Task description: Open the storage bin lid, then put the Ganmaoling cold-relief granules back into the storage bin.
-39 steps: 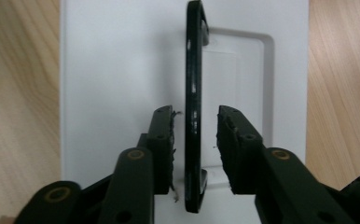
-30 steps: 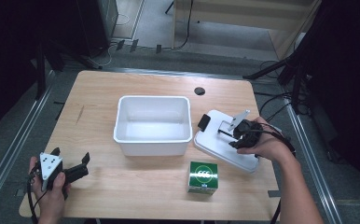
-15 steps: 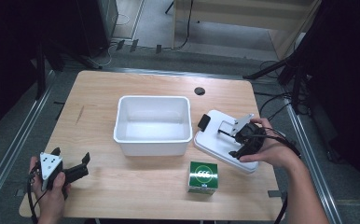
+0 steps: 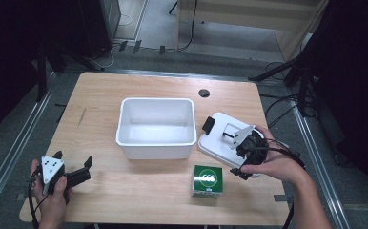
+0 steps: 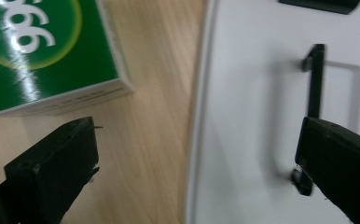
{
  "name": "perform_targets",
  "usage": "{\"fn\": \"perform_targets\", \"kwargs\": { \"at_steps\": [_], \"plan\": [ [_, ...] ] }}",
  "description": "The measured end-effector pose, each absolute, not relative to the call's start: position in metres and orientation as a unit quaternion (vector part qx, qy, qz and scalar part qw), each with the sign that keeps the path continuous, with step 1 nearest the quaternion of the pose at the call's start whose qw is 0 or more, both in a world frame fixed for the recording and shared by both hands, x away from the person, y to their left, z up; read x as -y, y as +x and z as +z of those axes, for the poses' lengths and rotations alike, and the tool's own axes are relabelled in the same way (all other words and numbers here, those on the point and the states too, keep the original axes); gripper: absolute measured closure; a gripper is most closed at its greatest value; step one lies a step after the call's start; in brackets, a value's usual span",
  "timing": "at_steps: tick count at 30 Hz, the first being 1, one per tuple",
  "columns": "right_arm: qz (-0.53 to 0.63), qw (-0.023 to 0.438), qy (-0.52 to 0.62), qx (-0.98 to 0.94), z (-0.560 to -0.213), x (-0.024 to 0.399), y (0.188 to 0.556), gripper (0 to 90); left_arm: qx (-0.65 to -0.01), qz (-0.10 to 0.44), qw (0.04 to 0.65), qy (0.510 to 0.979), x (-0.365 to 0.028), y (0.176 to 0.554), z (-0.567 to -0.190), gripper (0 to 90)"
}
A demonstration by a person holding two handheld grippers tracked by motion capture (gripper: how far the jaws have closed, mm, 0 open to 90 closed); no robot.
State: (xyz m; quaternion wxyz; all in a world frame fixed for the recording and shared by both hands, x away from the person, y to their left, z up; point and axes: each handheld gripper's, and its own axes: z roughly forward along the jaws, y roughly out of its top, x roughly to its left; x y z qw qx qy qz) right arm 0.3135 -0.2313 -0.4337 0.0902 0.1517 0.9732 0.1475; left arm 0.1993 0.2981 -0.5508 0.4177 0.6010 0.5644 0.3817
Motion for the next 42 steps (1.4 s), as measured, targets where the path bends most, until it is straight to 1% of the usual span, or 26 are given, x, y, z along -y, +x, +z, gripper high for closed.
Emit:
{"fn": "perform_targets", "kwargs": {
  "at_steps": [5, 10, 19, 42],
  "plan": [
    [0.144, 0.095, 0.124, -0.977, -0.434, 0.214, 0.299, 0.0, -0.564, 0.381, 0.417, 0.602, -0.298, 0.199, -0.551, 0.0],
    [0.145, 0.084, 0.102, -0.981, -0.441, 0.202, 0.291, 0.0, -0.564, 0.379, 0.417, 0.603, -0.298, 0.199, -0.551, 0.0],
    [0.161, 0.062, 0.087, -0.981, -0.449, 0.191, 0.281, 0.0, -0.565, 0.379, 0.418, 0.602, -0.298, 0.199, -0.551, 0.0],
    [0.152, 0.038, 0.045, -0.987, -0.459, 0.170, 0.267, 0.0, -0.564, 0.379, 0.415, 0.605, -0.297, 0.200, -0.551, 0.0]
  ]
}}
